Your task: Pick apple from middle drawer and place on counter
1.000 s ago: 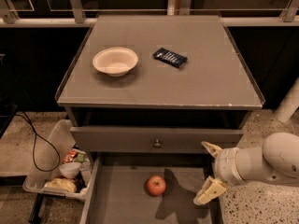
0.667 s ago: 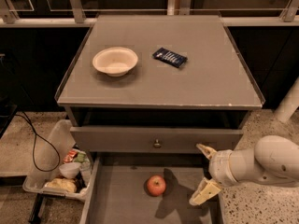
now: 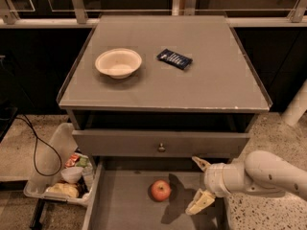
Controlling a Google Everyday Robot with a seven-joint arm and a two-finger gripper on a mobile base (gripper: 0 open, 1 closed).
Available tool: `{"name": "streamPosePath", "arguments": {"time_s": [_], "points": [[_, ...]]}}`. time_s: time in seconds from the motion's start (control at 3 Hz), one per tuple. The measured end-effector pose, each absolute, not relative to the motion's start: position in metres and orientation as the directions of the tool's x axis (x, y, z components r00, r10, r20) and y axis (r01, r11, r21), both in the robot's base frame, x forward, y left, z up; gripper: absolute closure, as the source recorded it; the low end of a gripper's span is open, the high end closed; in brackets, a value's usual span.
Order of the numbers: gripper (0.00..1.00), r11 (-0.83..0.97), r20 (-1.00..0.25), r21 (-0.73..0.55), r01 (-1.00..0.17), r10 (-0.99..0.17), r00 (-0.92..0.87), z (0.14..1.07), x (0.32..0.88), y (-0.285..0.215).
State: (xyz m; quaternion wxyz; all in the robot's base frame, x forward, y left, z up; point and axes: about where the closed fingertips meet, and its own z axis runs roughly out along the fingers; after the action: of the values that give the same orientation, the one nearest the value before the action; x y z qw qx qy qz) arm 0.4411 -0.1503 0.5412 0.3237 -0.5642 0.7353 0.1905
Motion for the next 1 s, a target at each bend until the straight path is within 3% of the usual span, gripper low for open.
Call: {"name": "streamPosePath", "arguments": {"time_s": [1.0], "points": [[0.00, 0.278, -0.724, -0.019, -0.960, -0.666, -0.178, 0.460, 0.444, -0.133]]}}
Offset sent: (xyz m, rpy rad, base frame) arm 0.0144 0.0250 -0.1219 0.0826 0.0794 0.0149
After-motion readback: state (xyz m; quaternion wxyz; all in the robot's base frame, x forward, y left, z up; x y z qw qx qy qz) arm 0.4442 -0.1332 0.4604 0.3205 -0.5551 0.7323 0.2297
